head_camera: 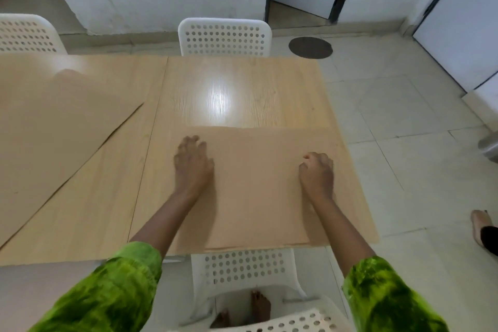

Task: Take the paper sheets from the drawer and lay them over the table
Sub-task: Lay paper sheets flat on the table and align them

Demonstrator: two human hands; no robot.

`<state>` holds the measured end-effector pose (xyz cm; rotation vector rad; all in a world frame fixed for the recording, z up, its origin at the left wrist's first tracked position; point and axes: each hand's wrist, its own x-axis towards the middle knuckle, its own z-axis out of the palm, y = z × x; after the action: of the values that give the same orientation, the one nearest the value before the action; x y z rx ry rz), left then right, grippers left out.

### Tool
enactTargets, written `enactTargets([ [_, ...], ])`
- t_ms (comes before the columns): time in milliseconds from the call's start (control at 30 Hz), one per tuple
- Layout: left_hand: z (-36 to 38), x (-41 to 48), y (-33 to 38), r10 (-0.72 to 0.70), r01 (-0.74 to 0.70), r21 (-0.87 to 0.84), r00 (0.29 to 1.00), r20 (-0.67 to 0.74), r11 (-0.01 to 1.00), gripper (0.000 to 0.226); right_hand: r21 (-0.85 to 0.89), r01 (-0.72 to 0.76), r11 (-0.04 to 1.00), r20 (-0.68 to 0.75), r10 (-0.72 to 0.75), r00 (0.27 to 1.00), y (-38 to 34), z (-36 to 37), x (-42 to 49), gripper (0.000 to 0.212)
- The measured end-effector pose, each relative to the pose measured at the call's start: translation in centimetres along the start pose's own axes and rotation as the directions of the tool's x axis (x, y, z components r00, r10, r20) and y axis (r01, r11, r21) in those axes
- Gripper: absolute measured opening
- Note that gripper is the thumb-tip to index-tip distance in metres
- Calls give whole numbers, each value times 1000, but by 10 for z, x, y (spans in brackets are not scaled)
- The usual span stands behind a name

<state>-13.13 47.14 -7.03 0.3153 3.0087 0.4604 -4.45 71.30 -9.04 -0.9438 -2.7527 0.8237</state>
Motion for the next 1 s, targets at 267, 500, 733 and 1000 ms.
enactTargets([
  [267, 50, 42, 21, 341, -422, 196, 875, 343, 885, 77, -209, 414, 886, 334, -333, 882, -67, 67, 17, 52],
  [500, 47, 35, -22, 221, -257, 240, 961, 165, 936, 74, -297, 295, 908, 289, -209, 934, -20, 49, 35, 58],
  [733, 34, 32, -43, 121, -155, 215, 979, 162, 964, 76, -385, 115, 916, 229, -26, 973, 25, 13, 53, 58],
  [1000, 52, -77, 11, 280, -298, 83, 944, 173, 951, 68, -222, 346, 912, 376, -247, 893, -30, 43, -89, 60],
])
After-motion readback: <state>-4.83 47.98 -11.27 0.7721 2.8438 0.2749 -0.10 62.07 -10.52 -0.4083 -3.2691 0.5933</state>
